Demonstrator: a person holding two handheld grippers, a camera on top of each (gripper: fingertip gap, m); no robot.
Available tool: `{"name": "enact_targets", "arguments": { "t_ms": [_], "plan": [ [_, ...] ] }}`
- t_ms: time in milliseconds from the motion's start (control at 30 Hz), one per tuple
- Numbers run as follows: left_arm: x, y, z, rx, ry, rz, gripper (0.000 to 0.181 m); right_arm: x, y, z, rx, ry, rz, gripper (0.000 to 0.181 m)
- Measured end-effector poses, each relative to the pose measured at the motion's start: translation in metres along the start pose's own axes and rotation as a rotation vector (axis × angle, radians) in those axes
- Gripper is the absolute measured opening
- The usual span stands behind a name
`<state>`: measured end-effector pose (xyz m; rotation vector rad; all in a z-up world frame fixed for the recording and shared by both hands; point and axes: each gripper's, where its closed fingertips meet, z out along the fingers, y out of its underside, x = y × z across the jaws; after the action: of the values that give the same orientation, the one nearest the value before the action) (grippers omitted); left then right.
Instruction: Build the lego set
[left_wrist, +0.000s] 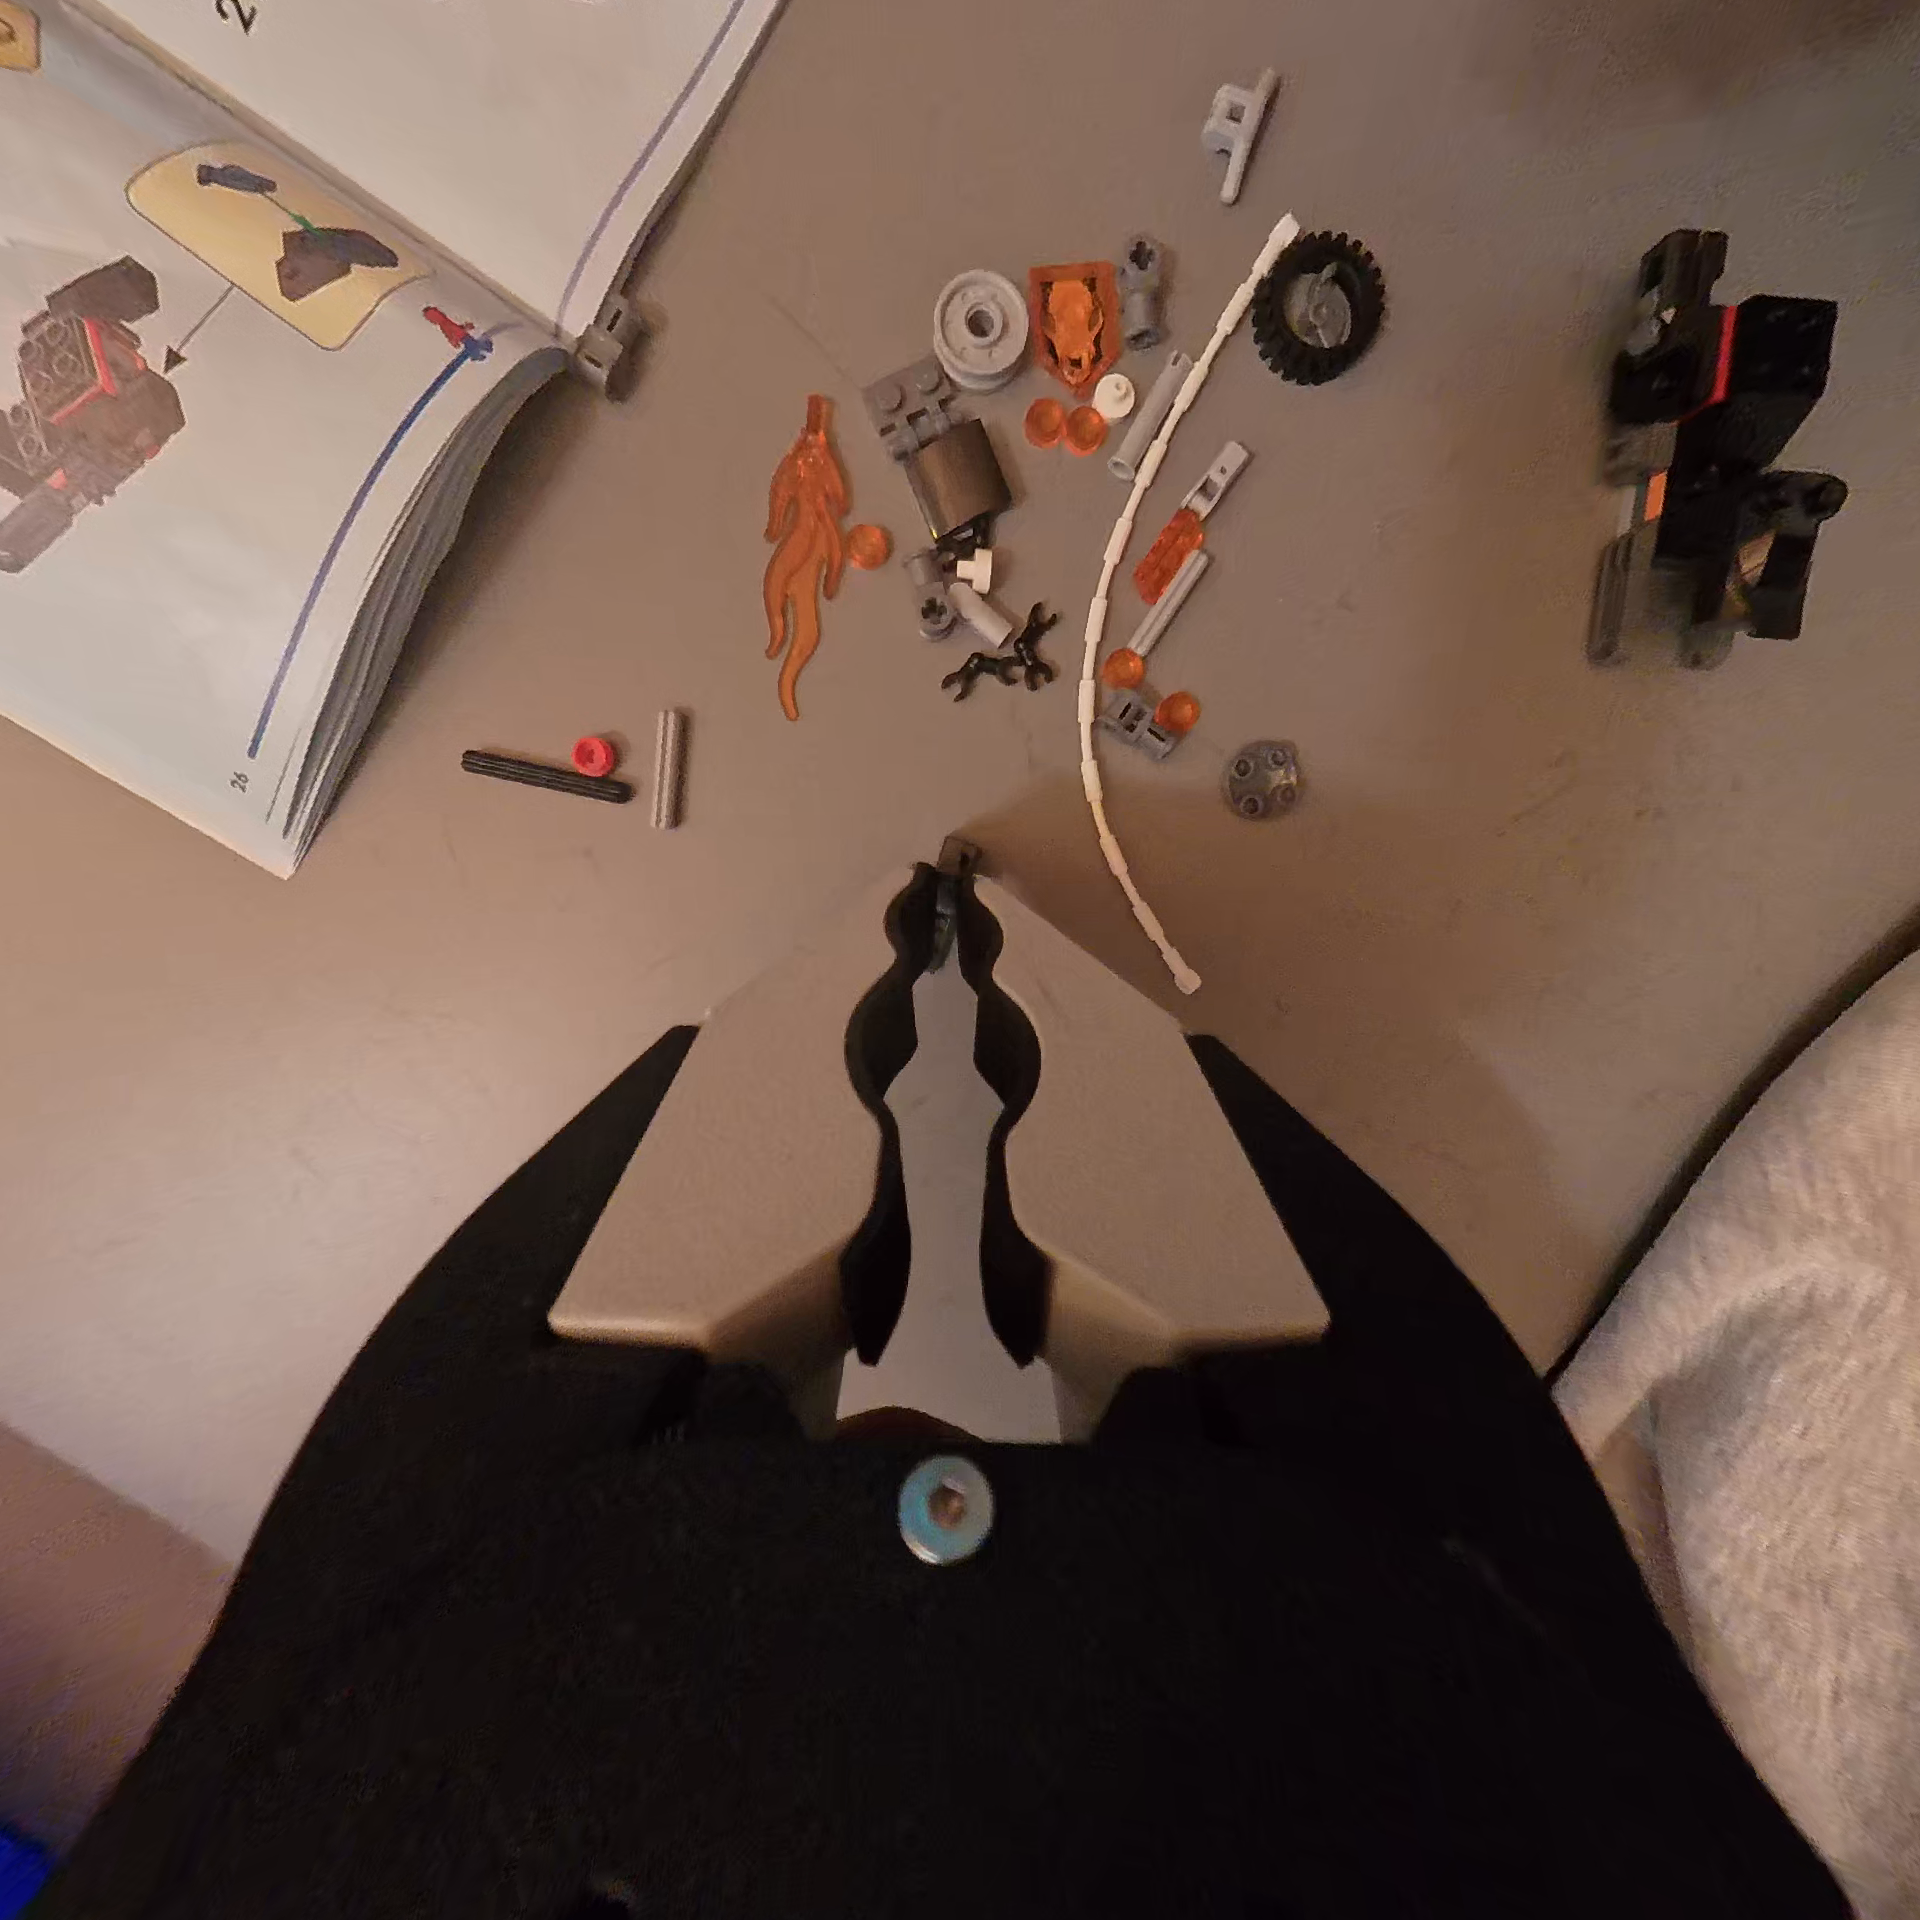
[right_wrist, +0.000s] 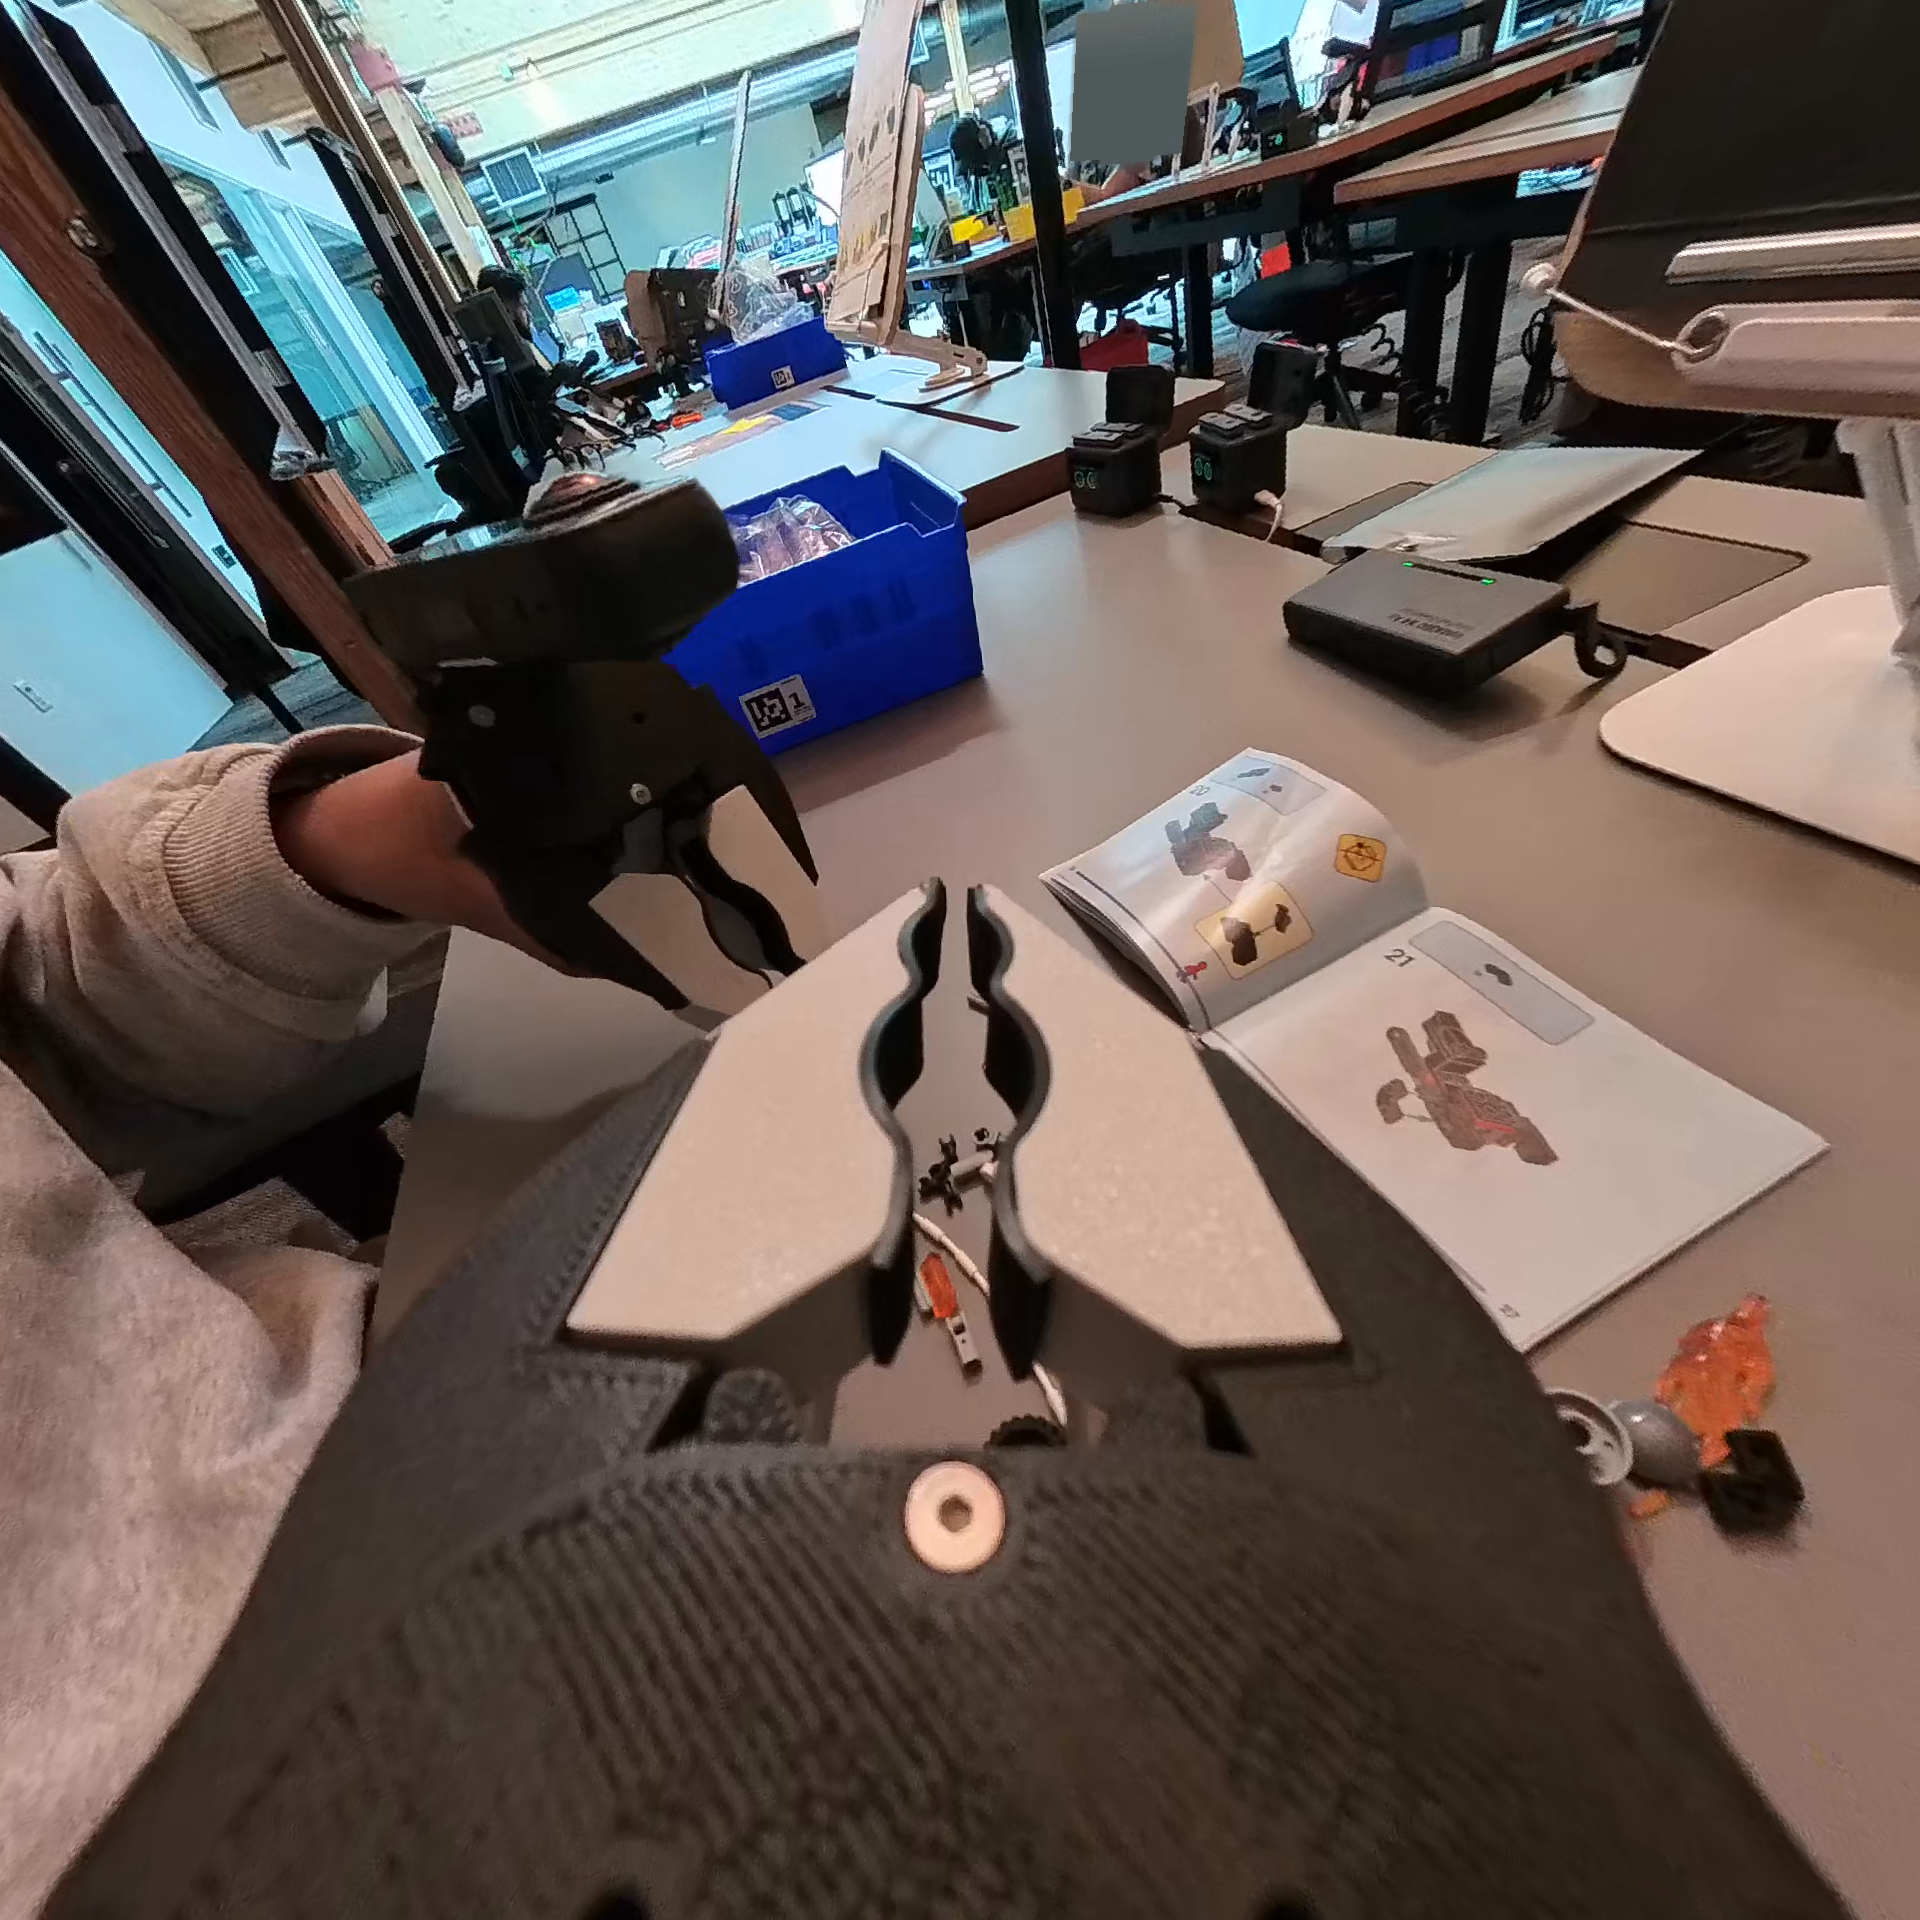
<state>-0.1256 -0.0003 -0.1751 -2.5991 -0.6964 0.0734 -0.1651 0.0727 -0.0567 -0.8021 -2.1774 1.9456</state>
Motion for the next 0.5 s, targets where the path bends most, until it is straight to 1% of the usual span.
{"name": "enact_targets", "arguments": {
  "t_ms": [33, 267, 500],
  "plan": [
    [0.0004, -0.0001, 0.0001, -0.001, -0.002, 0.003, 0.001, 0.0004, -0.0002, -0.0006, 0.002, 0.001, 0.001, 0.003],
    [-0.0012, 0.0040, 0.0030, -0.023, -0.038, 0.028, 0.001, 0.0010, -0.0009, -0.0018, 0.006, 0.000, 0.005, 0.003],
    [-0.0014, 0.0051, 0.0037, -0.026, -0.044, 0.044, 0.002, 0.0005, 0.0000, -0.0011, 0.001, 0.000, 0.003, 0.003]
  ]
}}
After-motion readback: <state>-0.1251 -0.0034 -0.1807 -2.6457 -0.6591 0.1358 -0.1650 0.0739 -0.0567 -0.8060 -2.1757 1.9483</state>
